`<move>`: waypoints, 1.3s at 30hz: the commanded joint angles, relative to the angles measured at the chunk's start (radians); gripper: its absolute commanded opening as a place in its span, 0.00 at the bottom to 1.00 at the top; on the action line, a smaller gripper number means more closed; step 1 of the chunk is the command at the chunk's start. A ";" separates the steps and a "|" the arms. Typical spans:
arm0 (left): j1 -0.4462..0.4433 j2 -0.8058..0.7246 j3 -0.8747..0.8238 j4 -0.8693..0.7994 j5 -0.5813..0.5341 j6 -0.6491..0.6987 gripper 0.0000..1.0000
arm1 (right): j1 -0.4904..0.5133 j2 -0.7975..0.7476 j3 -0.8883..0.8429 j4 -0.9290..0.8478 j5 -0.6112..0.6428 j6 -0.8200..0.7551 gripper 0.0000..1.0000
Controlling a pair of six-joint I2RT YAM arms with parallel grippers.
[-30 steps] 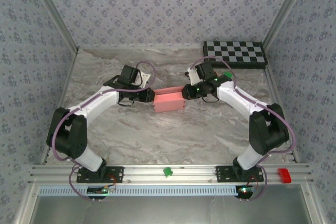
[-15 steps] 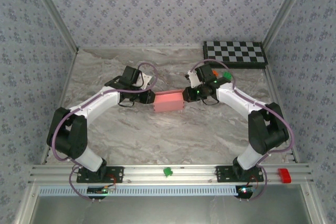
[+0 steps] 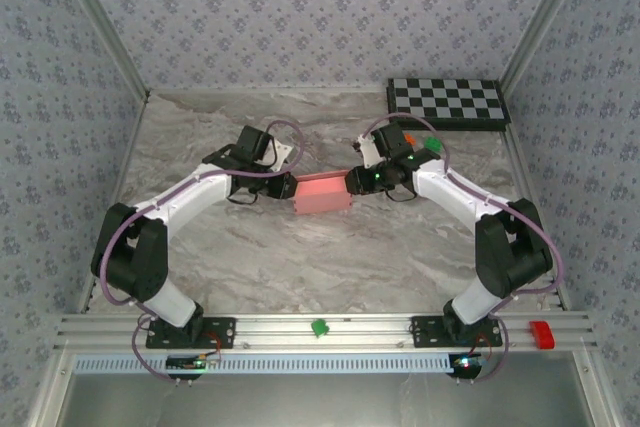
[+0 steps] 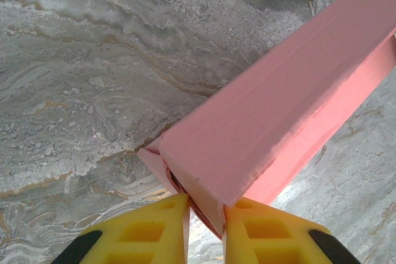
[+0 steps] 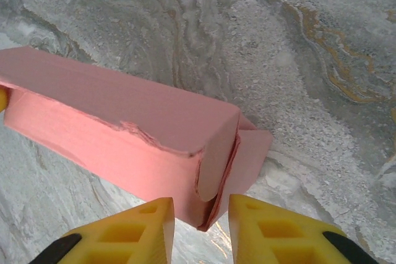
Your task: Fold the paper box
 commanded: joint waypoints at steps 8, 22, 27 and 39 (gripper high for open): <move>-0.009 0.017 0.044 -0.031 -0.006 0.019 0.20 | 0.003 -0.047 0.016 -0.011 0.069 -0.010 0.37; -0.011 0.024 0.056 -0.036 -0.006 0.022 0.20 | 0.008 -0.010 0.037 -0.004 0.048 -0.017 0.22; -0.011 0.028 0.058 -0.040 -0.006 0.023 0.20 | 0.010 -0.001 0.026 -0.002 0.044 -0.017 0.18; -0.017 0.032 0.042 -0.038 -0.013 0.023 0.20 | 0.013 0.018 -0.019 0.018 0.040 -0.006 0.11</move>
